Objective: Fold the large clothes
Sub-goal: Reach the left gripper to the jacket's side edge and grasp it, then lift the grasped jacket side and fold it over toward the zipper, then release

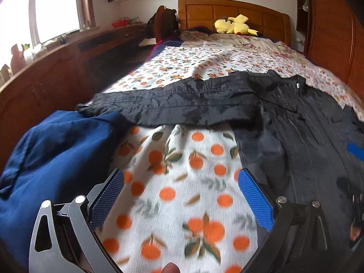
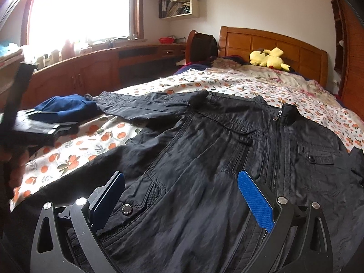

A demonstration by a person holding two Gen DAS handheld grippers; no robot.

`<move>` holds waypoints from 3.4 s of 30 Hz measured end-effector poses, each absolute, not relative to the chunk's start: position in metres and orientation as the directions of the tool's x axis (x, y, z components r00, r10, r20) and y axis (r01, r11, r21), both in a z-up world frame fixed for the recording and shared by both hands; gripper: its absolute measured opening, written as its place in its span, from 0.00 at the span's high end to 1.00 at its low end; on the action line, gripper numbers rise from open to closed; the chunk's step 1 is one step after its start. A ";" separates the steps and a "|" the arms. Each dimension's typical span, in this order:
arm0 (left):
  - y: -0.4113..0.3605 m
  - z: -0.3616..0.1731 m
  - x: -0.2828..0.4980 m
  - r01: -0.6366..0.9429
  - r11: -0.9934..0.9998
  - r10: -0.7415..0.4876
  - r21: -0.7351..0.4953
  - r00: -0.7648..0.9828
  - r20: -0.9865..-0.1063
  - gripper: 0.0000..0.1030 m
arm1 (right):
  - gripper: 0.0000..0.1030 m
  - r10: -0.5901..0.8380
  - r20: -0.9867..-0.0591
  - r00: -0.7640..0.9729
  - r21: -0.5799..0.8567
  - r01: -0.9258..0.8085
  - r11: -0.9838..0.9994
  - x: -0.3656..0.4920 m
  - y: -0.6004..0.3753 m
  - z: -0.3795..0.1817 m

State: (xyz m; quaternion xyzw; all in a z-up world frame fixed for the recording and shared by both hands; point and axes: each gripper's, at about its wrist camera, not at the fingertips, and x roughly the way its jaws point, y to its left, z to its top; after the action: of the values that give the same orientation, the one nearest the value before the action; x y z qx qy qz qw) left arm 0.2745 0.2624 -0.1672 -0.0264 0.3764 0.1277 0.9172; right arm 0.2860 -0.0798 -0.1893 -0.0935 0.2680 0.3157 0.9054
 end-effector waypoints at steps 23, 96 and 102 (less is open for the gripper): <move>0.344 -0.212 0.407 -0.402 0.903 0.122 -0.152 0.578 -0.807 0.33 | 0.07 0.564 -0.550 0.616 0.081 -0.633 0.770 0.292 -0.091 -0.189; 0.279 -0.156 0.395 -0.315 0.944 0.282 0.094 0.628 -0.726 0.89 | 0.07 0.456 -0.548 0.701 0.028 -0.529 0.848 0.311 -0.162 -0.165; 0.226 -0.099 0.377 -0.225 0.971 0.220 0.079 0.718 -0.660 0.89 | 0.07 0.458 -0.511 0.727 0.025 -0.520 0.854 0.304 -0.172 -0.147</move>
State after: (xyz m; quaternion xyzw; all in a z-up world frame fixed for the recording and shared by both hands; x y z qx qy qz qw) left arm 0.3770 0.2261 -0.0993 -0.0036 0.3556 0.1200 0.9269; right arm 0.3042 -0.1724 -0.1475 -0.0601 0.2587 0.2634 0.9274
